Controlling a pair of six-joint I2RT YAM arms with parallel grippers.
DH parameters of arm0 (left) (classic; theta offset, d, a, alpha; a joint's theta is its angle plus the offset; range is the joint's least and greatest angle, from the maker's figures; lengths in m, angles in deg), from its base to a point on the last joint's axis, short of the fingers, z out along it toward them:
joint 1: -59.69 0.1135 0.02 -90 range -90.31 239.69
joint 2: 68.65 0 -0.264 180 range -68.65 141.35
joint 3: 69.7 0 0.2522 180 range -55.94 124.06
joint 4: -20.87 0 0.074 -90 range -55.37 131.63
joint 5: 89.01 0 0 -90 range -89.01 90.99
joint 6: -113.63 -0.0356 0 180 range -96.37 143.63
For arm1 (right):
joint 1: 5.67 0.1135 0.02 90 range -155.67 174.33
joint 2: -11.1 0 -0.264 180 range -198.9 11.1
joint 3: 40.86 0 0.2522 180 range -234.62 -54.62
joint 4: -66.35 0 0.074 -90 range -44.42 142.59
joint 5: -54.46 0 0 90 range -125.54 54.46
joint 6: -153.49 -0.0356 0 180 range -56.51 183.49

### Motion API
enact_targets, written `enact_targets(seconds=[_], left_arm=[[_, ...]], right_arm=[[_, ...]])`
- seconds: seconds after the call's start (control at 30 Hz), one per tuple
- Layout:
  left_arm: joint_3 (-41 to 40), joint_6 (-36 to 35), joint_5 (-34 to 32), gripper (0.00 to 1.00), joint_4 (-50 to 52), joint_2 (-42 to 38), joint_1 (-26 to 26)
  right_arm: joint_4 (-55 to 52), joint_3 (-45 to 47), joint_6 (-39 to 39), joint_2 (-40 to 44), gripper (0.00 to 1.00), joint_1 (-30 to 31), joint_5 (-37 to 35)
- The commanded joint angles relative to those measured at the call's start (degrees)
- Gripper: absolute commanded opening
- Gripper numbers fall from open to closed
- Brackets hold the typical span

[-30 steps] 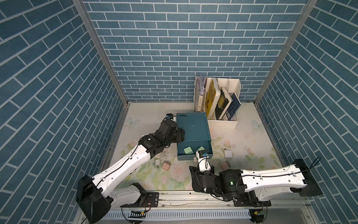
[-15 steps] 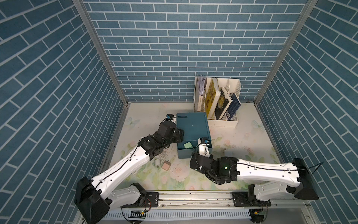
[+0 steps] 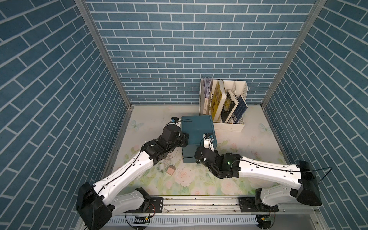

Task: Place the plugs into the drawer by color
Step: Close the drawer in the storage box, then open the drawer in the storage box.

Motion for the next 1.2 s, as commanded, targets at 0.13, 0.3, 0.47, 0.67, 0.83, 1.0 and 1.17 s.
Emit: enact_targets(seconds=[0.13, 0.3, 0.47, 0.67, 0.83, 1.0, 1.17], left_arm=[[-1.3, -1.3, -0.2, 0.59, 3.3, -0.5, 0.5], [0.3, -1.0, -1.0, 0.61, 3.9, -0.9, 0.6], [-0.7, -0.7, -0.6, 0.61, 1.0, -1.4, 0.6], [-1.7, -0.1, -1.0, 0.61, 0.4, -1.7, 0.8], [-2.6, -0.6, -1.7, 0.61, 0.6, -2.1, 1.0], [-3.5, -0.9, -1.6, 0.61, -0.5, -2.0, 1.2], [-4.0, -0.3, -1.5, 0.61, -1.5, -2.0, 1.2]], right_arm=[[1.2, 0.6, 0.9, 0.8, 0.47, 1.2, -1.9], [0.5, 6.7, -5.4, 5.2, 0.55, 5.6, -3.4], [18.1, 23.0, -8.5, 13.1, 0.63, 4.2, 3.4], [34.4, 31.2, -6.1, 16.3, 0.68, 1.5, 8.6], [42.7, 35.3, -6.5, 15.9, 0.65, -0.4, 9.1], [48.4, 37.4, -8.1, 14.5, 0.61, -0.9, 8.1], [51.9, 37.9, -9.1, 12.4, 0.56, -1.5, 8.9]])
